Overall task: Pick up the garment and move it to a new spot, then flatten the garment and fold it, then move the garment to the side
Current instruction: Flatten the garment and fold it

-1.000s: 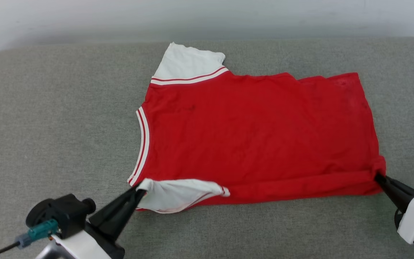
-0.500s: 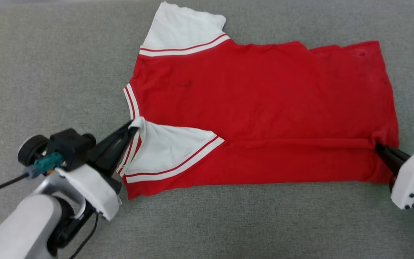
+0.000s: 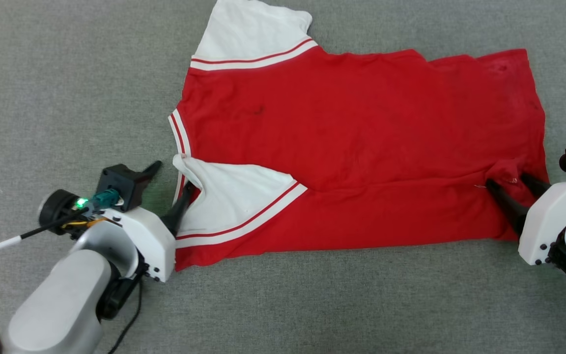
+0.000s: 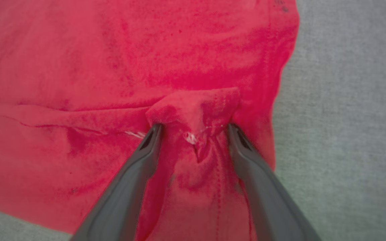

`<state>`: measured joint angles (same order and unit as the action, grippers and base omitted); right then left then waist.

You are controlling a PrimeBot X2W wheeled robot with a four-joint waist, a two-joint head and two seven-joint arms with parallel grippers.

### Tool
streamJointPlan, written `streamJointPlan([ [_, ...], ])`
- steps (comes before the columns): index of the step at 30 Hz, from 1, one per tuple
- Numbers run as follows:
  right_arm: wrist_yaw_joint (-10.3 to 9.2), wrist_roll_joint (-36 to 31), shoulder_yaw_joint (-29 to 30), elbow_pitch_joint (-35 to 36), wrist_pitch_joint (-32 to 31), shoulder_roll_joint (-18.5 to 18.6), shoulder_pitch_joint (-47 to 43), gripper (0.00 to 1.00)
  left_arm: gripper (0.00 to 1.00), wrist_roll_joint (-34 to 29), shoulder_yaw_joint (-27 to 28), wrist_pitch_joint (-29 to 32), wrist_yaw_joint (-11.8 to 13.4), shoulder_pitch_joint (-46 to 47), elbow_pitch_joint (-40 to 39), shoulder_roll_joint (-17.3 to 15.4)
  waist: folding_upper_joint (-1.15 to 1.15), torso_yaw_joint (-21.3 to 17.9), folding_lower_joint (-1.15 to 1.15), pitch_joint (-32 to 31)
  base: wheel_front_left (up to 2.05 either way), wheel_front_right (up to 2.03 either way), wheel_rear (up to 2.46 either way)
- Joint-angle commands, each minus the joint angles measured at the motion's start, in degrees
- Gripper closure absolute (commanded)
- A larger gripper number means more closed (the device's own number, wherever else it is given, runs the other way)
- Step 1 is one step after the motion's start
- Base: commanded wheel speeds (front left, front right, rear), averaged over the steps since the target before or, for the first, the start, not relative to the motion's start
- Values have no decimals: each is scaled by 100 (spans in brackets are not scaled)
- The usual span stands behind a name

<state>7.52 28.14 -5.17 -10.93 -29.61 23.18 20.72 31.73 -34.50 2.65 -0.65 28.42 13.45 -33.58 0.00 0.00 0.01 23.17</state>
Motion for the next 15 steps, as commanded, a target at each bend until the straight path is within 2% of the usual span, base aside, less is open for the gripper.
streamJointPlan([
  [1, -7, -57, -42, -109, 15, -22, 12, 0, 0, 78, -3, -59, -8, 34, 86, 118, 0, 8, -1, -97, 0, 0, 0],
  [6, -6, -592, -83, -98, 58, 212, -63, 0, 0, 222, 9, -141, 61, -139, 215, 272, 0, 31, -1, -369, 0, 0, 0],
  [11, -6, -768, 243, 174, -247, -24, -350, 0, 0, 463, 100, -42, 287, -460, -26, 348, 0, 68, -1, -682, 0, 0, 0],
  [15, -5, -951, 561, 612, -672, -238, -722, 0, 0, 521, 72, 233, 500, -762, -515, 210, 0, 92, -1, -821, 0, 0, 0],
])
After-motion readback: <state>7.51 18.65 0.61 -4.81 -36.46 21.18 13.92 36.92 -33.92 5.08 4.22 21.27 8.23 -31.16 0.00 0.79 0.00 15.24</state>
